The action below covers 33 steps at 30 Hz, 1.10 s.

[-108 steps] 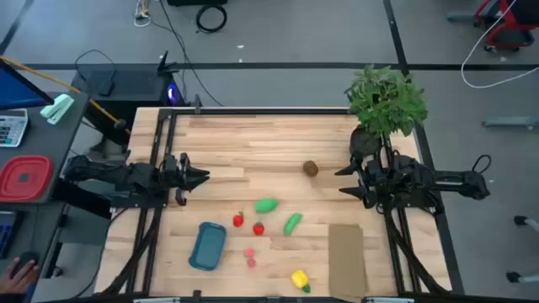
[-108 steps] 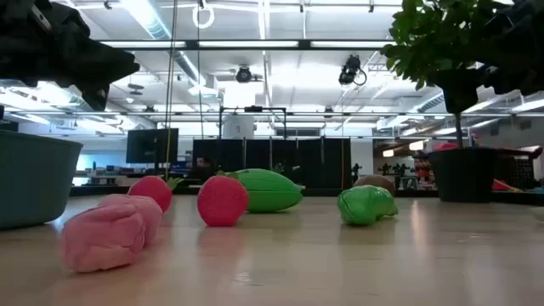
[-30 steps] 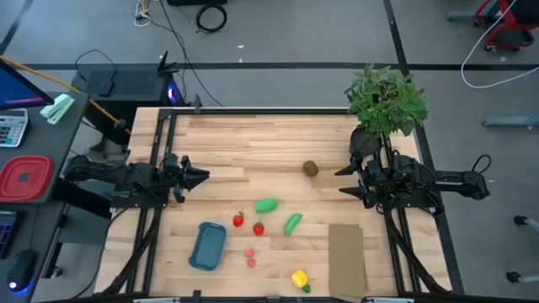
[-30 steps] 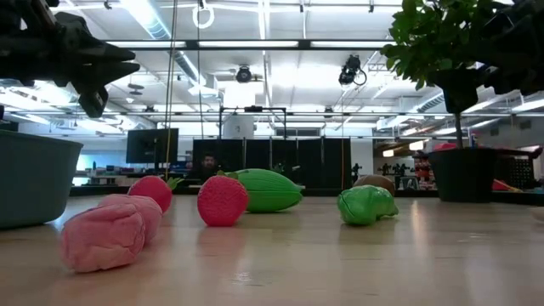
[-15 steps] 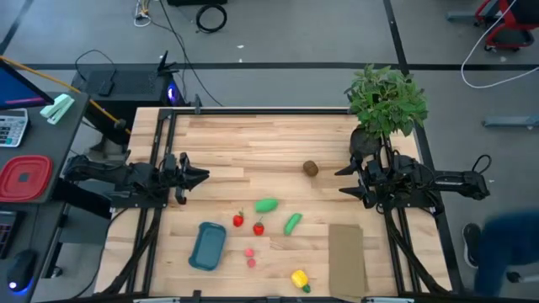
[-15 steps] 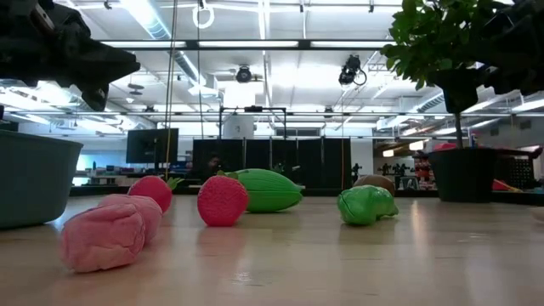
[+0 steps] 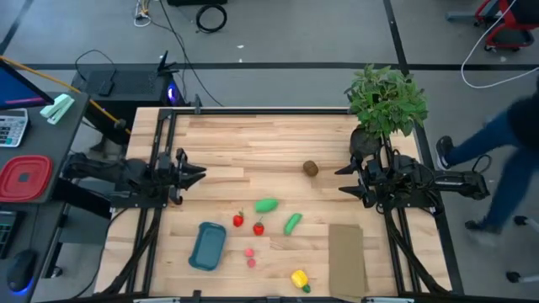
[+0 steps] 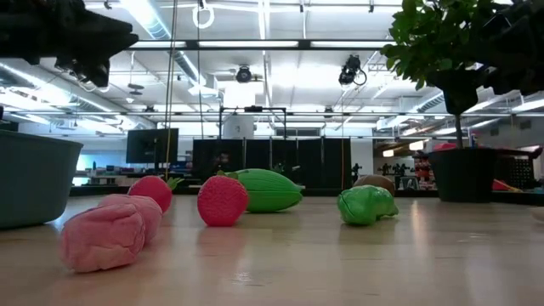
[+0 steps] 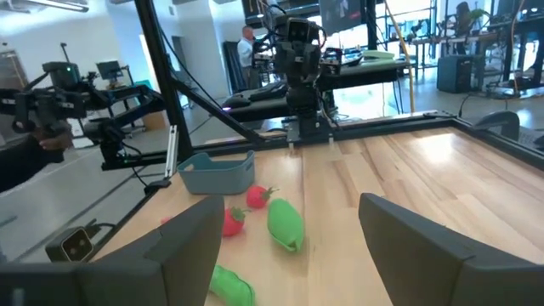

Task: Pick and placing Produce into tupperware
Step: Put the brown kiwi into the blue bin

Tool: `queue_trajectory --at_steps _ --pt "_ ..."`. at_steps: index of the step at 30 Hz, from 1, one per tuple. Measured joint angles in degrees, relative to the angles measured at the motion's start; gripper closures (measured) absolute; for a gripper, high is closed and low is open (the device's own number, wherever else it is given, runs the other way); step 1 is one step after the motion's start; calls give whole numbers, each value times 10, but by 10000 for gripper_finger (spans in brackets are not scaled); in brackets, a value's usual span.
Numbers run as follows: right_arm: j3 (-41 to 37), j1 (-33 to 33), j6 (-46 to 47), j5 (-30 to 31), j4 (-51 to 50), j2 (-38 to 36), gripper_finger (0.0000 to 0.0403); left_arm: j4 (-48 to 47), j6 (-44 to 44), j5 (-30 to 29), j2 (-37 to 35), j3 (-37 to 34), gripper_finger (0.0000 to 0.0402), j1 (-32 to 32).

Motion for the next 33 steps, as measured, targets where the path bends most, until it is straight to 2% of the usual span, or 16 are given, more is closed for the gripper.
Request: queue_trajectory --at_steps 4,10,16,19,28,33 --pt "0 0 -7 0 4 0 119 3 4 -12 47 35 270 0" --pt "0 0 35 -9 5 0 119 3 -4 -11 135 96 221 0" --pt "0 0 156 -9 6 0 119 3 -10 -11 198 126 210 1" --pt "0 0 165 -8 6 0 119 3 -22 -11 220 131 211 1" --pt "0 0 230 79 -12 11 119 3 -87 -11 265 132 223 1" --pt "0 -1 204 158 -11 46 119 23 -84 -31 270 132 217 8"
